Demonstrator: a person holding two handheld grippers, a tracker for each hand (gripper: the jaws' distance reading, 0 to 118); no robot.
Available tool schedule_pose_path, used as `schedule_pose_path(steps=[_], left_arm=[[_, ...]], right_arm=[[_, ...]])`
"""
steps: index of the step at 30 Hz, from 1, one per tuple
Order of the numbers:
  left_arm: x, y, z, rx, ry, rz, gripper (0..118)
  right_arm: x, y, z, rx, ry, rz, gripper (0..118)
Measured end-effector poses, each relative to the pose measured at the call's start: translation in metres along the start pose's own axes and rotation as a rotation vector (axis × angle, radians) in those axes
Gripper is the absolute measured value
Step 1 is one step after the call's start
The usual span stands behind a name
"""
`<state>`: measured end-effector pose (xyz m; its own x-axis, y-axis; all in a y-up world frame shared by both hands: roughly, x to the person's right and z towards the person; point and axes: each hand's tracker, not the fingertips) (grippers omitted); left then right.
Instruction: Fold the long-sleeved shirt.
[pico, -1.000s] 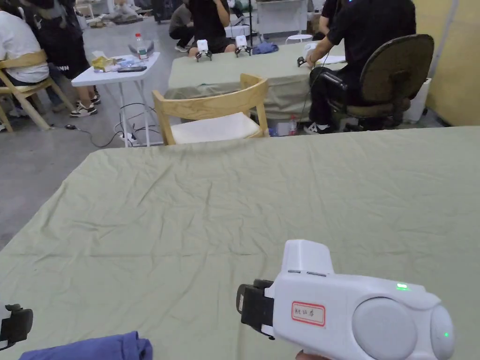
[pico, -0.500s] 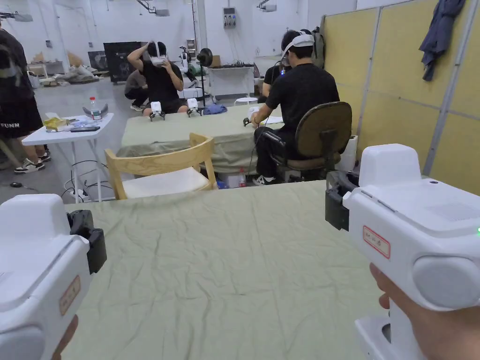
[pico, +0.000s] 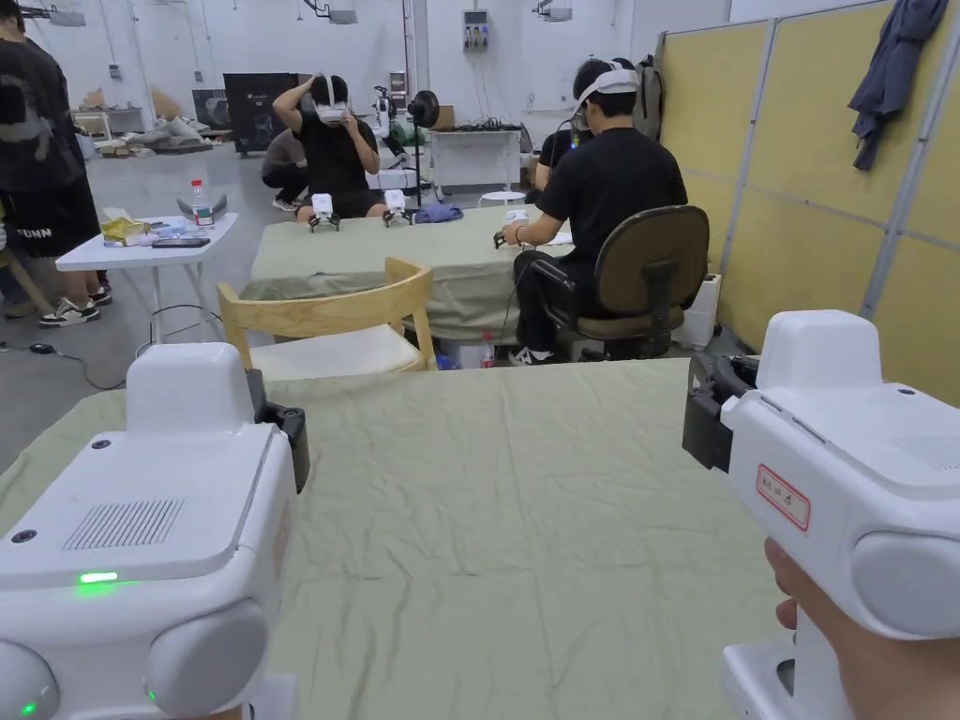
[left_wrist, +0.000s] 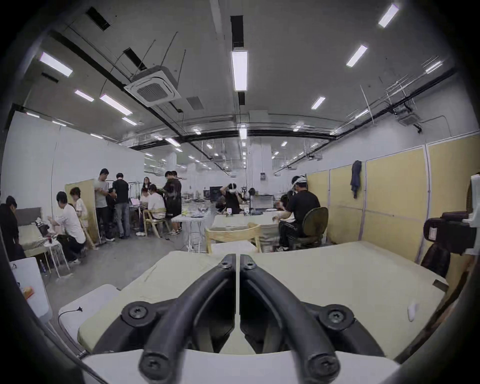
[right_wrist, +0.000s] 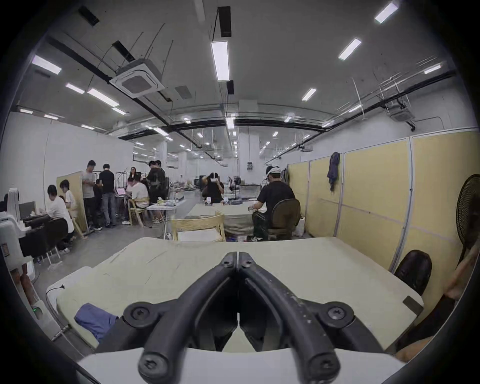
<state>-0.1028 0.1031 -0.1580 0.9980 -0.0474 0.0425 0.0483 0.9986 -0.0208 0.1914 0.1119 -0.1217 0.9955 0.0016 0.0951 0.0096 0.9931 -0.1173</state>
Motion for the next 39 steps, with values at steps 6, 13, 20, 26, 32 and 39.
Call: schedule_pose_path(steps=[6,13,20,26,32,39], left_arm=[[0.006,0.000,-0.004,-0.027,-0.035,-0.016,78],[0.005,0.003,-0.001,-0.031,-0.055,0.033,118],[0.005,0.003,0.003,-0.031,-0.041,0.012,118],[-0.002,0.004,-0.001,-0.019,-0.052,0.027,118],[0.001,0.007,0.010,-0.014,-0.054,0.028,118],[0.004,0.008,0.014,-0.006,-0.055,0.020,118]], right_arm=[[0.001,0.000,-0.007,-0.003,0.015,0.004,68],[0.006,0.003,-0.006,0.027,0.042,-0.009,118],[-0.008,0.003,-0.003,0.006,0.079,0.010,118],[-0.007,-0.002,-0.011,-0.032,0.051,0.008,118],[-0.006,-0.004,-0.012,-0.034,0.066,0.009,118],[-0.006,-0.003,-0.008,-0.032,0.058,-0.002,118]])
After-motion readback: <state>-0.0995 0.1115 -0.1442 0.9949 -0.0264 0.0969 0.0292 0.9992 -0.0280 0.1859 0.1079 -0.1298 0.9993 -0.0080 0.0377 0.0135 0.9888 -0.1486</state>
